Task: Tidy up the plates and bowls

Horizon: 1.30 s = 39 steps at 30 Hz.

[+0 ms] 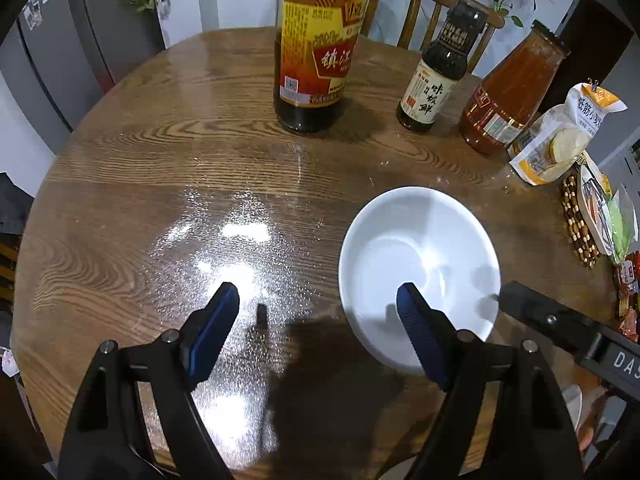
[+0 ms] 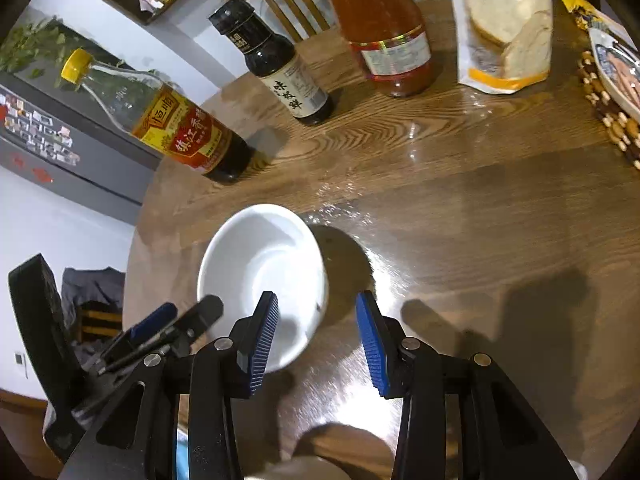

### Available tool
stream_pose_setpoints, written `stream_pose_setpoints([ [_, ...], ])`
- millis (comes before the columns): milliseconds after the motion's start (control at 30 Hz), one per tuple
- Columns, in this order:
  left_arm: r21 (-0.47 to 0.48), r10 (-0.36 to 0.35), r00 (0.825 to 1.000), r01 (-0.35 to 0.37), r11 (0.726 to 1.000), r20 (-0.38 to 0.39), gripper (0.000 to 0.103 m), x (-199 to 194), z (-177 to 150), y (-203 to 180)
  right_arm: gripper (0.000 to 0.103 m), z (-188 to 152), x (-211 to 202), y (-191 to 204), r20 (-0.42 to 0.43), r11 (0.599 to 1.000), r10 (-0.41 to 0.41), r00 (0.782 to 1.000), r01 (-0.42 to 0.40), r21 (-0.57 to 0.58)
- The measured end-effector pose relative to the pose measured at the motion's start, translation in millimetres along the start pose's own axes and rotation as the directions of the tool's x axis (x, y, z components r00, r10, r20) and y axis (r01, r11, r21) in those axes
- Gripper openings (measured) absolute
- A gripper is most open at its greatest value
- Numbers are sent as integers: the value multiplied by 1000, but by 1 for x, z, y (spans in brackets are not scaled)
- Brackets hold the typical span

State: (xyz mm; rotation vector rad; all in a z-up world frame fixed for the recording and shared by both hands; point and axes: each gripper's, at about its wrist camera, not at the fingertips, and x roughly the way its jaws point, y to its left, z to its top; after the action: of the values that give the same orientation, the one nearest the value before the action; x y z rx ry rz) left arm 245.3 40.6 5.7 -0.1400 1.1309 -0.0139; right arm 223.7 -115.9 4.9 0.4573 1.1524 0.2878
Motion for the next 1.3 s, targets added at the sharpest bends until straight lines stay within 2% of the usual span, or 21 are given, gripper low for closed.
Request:
stream_pose_setpoints([
  [67, 10, -6, 1000, 6, 1000, 1, 81, 2, 2, 2, 42, 2, 4, 3, 4, 1000, 4, 1000, -4, 6],
  [167, 23, -6, 1000, 6, 1000, 6, 81, 4, 3, 2, 41, 1, 13, 8, -8, 999, -39, 999, 39, -18],
  [233, 28, -4, 1000, 4, 1000, 6, 79, 7, 4, 3, 35, 1, 15, 8, -17, 999, -49, 999, 48, -26],
  [267, 32, -13, 1000, 13, 999, -1, 78, 9, 4, 3, 26, 1, 18, 9, -22, 998, -53, 998, 52, -30],
  [333, 39, -27, 1000, 27, 999, -8, 67, 13, 4, 0, 20, 0, 19, 9, -23, 997, -68, 997, 67, -39],
  [400, 50, -37, 999, 38, 998, -21, 40, 17, 4, -3, 15, 0, 21, 10, -25, 996, -80, 996, 79, -44],
  [433, 47, -39, 999, 40, 998, -26, 34, 20, 4, -4, 15, 0, 22, 9, -30, 996, -80, 996, 78, -44],
  [533, 13, -59, 998, 59, 998, -36, 28, 24, 4, -2, 13, -2, 22, 11, -34, 996, -79, 996, 77, -53],
  [667, 43, -51, 998, 52, 998, -27, 10, 20, 2, -10, 10, -6, 21, 19, -24, 991, -98, 995, 95, -97],
  [833, 76, -38, 999, 39, 996, -15, 11, 15, -4, -14, 10, -17, 10, 34, 34, 974, -146, 989, 149, -170],
  [967, 84, -38, 999, 36, 996, 24, 12, -1, -9, -13, 10, -27, -6, 46, 89, 961, -160, 983, 175, -215],
  [1167, 77, -56, 994, 49, 996, 92, 11, -37, -23, -9, 10, -44, -34, 48, 127, 970, -103, 986, 128, -205],
  [1300, 94, -39, 989, 26, 995, 139, 11, -62, -39, -13, 10, -63, -54, 53, 166, 966, -92, 982, 129, -226],
])
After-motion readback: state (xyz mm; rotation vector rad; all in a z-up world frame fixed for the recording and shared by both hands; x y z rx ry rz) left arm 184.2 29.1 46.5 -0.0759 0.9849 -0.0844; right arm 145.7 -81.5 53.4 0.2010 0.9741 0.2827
